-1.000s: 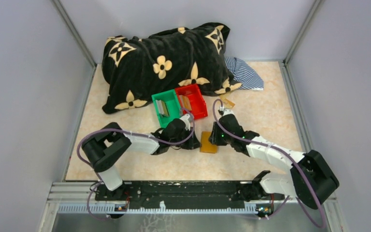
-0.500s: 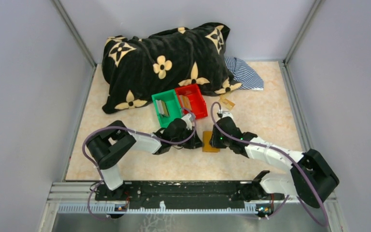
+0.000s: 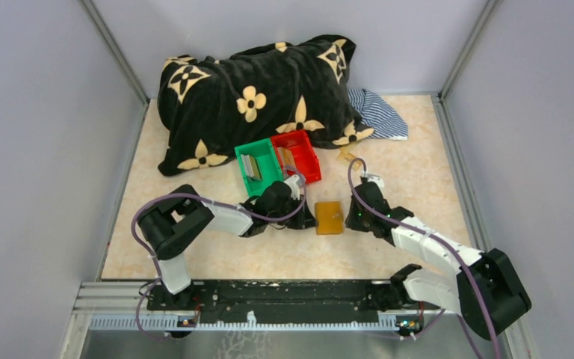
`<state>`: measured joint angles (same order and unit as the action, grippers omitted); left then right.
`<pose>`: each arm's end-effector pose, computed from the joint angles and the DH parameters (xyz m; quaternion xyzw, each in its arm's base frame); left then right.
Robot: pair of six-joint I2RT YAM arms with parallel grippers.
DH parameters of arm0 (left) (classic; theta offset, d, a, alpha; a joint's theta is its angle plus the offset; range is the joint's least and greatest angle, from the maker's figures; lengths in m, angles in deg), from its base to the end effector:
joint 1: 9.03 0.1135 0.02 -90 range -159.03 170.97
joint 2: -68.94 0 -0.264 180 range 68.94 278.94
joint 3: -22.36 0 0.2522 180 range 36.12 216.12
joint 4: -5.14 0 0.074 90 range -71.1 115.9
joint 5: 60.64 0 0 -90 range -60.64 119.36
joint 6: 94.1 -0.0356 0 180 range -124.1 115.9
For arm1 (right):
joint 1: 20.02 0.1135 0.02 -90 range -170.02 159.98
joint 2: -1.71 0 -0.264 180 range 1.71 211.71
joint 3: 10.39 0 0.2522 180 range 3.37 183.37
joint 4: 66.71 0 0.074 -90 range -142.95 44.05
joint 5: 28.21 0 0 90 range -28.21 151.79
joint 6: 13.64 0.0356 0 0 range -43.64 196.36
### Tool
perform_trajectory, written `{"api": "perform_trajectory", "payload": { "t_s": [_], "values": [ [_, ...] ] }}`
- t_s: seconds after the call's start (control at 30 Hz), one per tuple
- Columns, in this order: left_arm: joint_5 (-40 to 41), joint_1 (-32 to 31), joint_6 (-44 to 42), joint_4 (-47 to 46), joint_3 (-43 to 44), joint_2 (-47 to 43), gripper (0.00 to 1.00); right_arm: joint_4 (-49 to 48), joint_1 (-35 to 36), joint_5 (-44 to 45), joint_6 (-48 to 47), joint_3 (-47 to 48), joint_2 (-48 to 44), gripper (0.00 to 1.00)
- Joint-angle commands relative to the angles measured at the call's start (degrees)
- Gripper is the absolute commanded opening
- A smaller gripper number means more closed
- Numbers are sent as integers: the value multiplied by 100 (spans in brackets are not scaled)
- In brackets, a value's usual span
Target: Take the credit cards out of the card holder
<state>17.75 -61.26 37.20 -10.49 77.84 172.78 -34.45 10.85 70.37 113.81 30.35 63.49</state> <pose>0.2040 -0.2750 0.1225 0.1314 0.8646 -0.4082 0.2619 0.1708 0.0959 0.1680 0.0778 0.9436 0.1175 0.2996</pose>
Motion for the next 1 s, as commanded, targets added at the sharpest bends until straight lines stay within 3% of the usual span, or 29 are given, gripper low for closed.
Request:
{"api": "perform_trajectory", "payload": {
  "t_s": [0.0, 0.2, 0.3, 0.43, 0.67, 0.97],
  "values": [
    [-56, 26, -113, 210, 149, 175, 25, -140, -27, -159, -193, 139, -179, 23],
    [-132, 25, -30, 71, 84, 188, 24, -267, 191, -320, -189, 309, -130, 18],
    [-140, 29, -42, 79, 129, 204, 25, -446, 183, -598, -75, 140, -155, 30],
    [-285, 30, -34, 216, 212, 144, 24, -928, 139, -978, 33, -253, -327, 38],
    [-258, 24, 193, 33, -38, -15, 24, -1286, 138, -1226, 24, -519, -242, 37],
    [-178, 28, 134, 216, 71, -4, 24, -748, -30, -857, -169, -417, -645, 33]
  ]
}}
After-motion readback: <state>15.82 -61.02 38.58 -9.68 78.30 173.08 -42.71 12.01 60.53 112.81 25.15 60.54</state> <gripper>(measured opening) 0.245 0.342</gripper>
